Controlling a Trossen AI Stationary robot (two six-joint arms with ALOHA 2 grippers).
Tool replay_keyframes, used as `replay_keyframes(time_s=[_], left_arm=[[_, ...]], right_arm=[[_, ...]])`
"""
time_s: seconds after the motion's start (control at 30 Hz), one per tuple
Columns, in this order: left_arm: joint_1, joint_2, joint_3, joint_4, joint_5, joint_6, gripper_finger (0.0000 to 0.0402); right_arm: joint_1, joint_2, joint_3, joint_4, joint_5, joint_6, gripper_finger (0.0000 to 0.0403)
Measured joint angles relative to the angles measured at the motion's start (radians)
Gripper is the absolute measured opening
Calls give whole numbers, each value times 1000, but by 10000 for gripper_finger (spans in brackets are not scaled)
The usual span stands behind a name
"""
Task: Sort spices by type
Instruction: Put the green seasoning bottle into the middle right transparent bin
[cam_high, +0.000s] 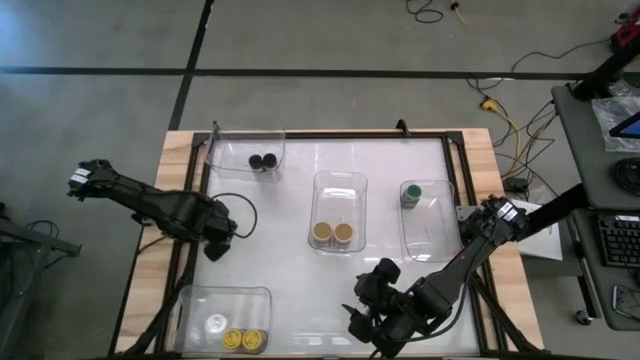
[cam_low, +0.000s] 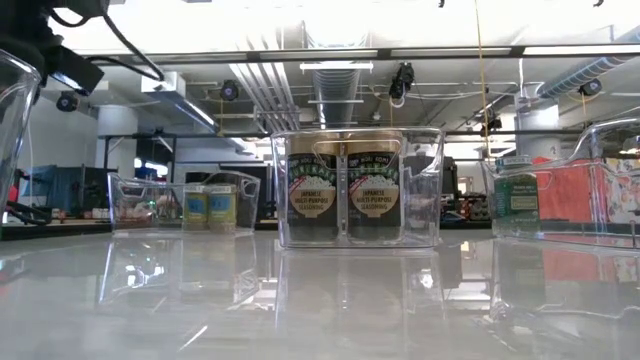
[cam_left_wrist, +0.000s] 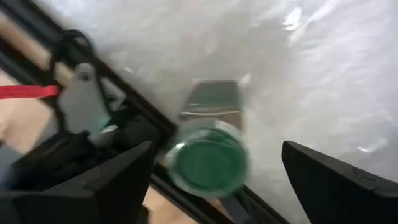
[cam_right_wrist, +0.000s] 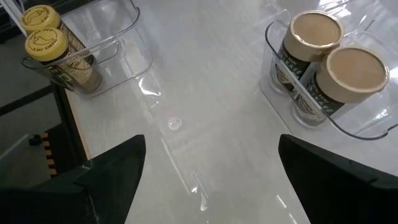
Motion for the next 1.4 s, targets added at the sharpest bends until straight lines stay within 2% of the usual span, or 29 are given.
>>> replay_keyframes(time_s=[0.27, 0.8, 0.97, 1.27, 1.4], left_arm=[[8, 14, -14, 24, 16, -8, 313], [8, 90, -19, 43, 53, -21, 303], [8, 125, -21, 44, 53, -22, 271], [8, 139, -12, 98, 69, 5, 190], [-14, 124, 79, 96, 70, 11, 188]], right_arm=[[0, 0, 0, 0, -1, 0, 359], [0, 0, 0, 1, -1, 17, 359], [0, 0, 0, 1, -1, 18, 359], [1, 0, 0, 2, -13, 19, 359], [1, 0, 0, 3, -75, 20, 359]])
